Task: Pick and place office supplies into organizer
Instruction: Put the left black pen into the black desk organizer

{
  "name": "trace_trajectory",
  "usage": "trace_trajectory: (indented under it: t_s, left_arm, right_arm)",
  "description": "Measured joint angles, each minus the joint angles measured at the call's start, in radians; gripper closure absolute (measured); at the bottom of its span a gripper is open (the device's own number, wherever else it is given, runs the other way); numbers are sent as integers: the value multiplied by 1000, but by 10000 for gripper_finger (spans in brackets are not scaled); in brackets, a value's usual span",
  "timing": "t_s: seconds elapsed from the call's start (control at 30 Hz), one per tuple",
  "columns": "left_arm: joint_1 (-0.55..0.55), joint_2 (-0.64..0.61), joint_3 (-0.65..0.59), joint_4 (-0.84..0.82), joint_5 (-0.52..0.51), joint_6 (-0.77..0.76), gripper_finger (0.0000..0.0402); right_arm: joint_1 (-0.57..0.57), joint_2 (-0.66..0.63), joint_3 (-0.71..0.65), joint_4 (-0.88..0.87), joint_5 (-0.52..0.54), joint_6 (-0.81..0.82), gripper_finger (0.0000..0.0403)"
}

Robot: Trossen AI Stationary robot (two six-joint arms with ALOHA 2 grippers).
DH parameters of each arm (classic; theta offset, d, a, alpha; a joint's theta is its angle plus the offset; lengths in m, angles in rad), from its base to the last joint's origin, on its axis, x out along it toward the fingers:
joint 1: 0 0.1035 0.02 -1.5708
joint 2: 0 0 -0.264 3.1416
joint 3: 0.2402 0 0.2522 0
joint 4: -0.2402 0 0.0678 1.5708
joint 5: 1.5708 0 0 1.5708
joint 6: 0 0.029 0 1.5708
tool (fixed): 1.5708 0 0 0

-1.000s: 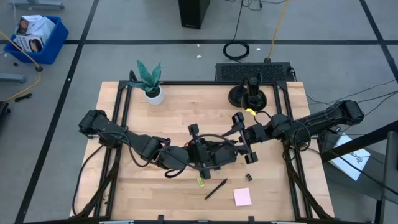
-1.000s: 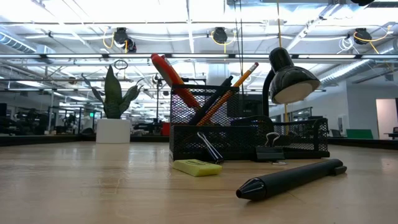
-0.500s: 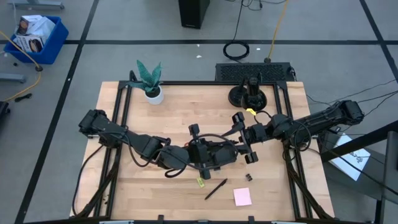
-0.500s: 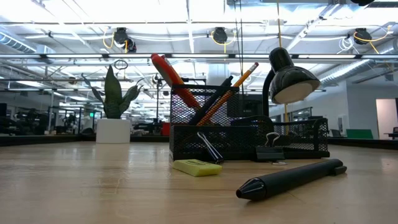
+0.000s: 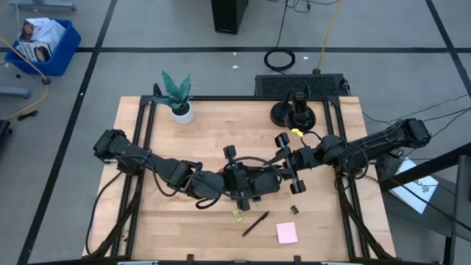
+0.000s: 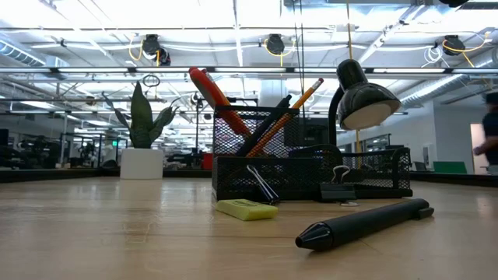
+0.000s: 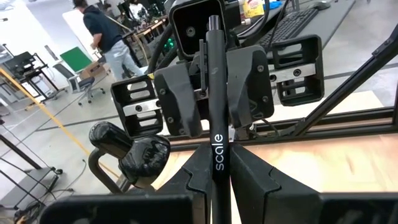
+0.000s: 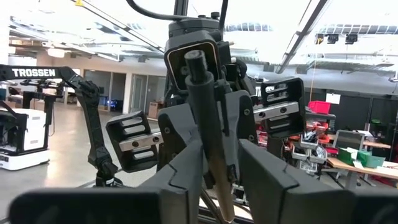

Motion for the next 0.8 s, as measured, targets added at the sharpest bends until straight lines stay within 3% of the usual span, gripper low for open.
trace_trajectory:
  t_s: [0.3,0.8]
  left_arm:
    - [0,0,0,0,0,-7,355]
    - [0,0,0,-1,2,-17,355]
  right_arm:
    - [0,0,0,0,-2,-30,375]
    - [0,0,0,6,0,-41,378]
